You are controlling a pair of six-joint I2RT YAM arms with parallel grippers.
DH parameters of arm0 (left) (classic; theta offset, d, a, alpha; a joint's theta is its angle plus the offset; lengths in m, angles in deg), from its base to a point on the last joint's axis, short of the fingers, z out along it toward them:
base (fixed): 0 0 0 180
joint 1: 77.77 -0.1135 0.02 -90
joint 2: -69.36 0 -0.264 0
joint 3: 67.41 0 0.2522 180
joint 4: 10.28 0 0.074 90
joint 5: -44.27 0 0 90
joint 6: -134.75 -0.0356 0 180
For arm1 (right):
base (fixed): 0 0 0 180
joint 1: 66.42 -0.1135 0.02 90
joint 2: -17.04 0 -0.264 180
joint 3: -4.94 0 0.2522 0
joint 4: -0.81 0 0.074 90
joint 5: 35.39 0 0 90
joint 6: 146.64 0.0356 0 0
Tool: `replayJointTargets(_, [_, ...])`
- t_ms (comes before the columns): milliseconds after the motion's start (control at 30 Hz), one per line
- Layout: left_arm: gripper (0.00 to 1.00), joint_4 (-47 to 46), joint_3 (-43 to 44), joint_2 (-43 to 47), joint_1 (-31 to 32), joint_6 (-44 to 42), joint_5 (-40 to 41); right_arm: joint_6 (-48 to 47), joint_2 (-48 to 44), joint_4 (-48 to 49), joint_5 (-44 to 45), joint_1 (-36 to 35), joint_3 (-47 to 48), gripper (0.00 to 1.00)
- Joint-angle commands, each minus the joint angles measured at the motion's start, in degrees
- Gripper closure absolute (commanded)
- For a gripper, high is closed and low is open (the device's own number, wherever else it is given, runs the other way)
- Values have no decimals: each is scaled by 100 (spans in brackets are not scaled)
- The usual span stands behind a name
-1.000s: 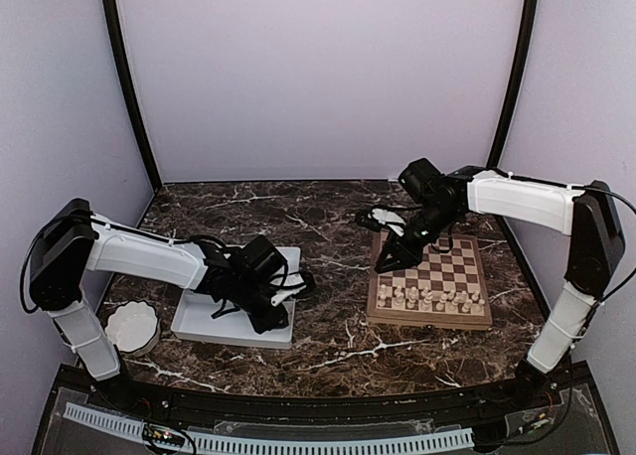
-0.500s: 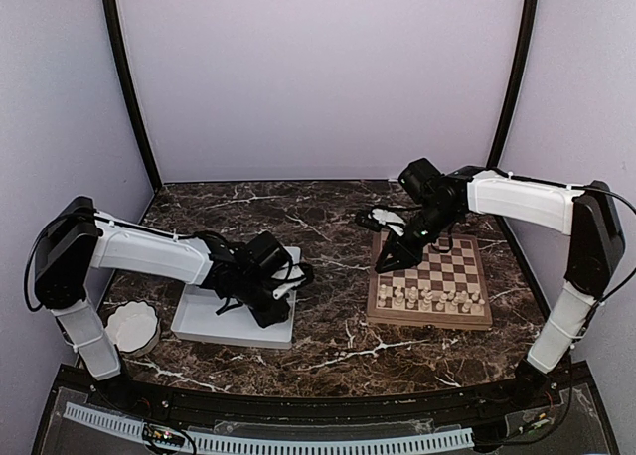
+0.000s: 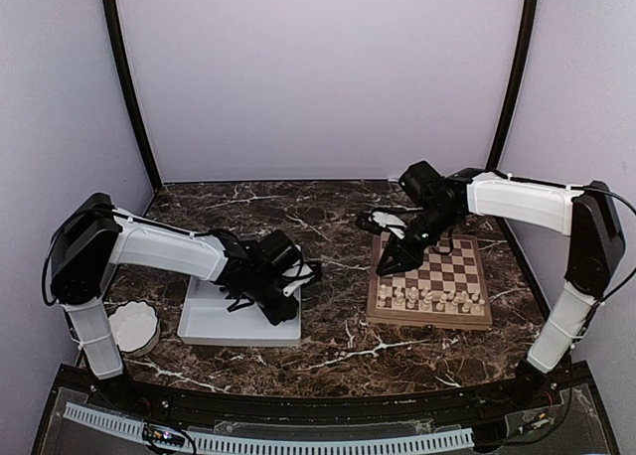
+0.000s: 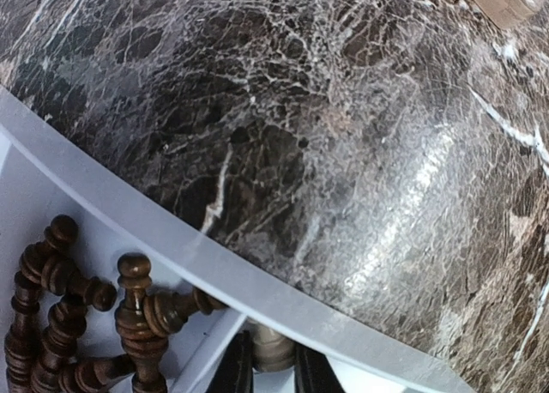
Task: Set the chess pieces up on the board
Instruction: Pick up the pawn from the storage box, then pass from the left arm to the right
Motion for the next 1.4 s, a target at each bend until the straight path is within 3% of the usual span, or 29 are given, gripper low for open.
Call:
replayJointTargets(0, [91, 586, -38, -29, 18, 71, 74, 4, -225, 97, 13, -63, -11, 78])
replayJointTargets(200, [96, 497, -493, 784, 18, 314, 351, 87, -231, 76, -241, -63, 438, 79])
replayJointTargets(367, [97, -194, -895, 1700, 14, 251, 429, 494, -112, 291, -605, -59, 951, 79])
replayJointTargets(567, [96, -954, -1294, 2288, 14, 153, 453, 1571, 727, 389, -1978, -79, 1718, 73])
replayJointTargets(833, [95, -1446, -1378, 2512, 65, 133, 229, 2633, 1616, 871, -3382, -570, 1898, 59])
replayJointTargets(1367, [93, -1640, -1047, 2426, 288, 132, 180, 4189, 2173, 2204, -4209, -834, 1429, 57])
